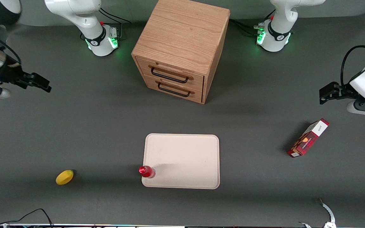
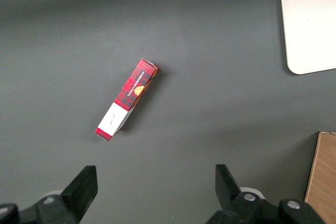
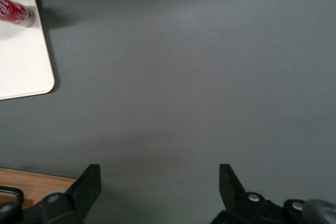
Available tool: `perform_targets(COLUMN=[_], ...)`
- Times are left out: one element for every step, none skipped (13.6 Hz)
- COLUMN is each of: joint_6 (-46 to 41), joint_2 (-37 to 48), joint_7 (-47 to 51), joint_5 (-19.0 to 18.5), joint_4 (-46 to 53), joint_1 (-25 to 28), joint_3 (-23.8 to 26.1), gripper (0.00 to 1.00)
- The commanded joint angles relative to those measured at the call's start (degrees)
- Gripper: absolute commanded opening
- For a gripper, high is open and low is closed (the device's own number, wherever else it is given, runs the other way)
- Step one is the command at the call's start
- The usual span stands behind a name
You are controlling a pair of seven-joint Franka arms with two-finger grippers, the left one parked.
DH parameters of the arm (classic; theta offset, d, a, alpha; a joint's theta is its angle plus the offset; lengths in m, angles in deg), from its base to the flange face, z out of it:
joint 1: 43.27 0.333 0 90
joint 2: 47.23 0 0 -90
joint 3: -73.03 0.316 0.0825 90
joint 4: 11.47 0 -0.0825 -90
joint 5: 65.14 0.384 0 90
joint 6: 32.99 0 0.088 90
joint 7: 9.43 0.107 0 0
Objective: Place coke bottle on tray
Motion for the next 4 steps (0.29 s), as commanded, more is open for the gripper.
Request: perform_targets(joint_6=[1.8, 1.54, 0.58, -1.0], joint_2=[2.07, 1.63, 0.84, 0.4], joint_7=[0.37, 1.68, 3.35, 3.54], joint_5=[1.19, 1.19, 1.19, 1.19], joint_4=[-1.81, -0.59, 0.91, 2.31], joint_1=[0.34, 0.43, 0.43, 0.43], joint_3=[0.13, 0.13, 0.13, 0.13], gripper=[1.0, 1.0, 1.0, 1.0])
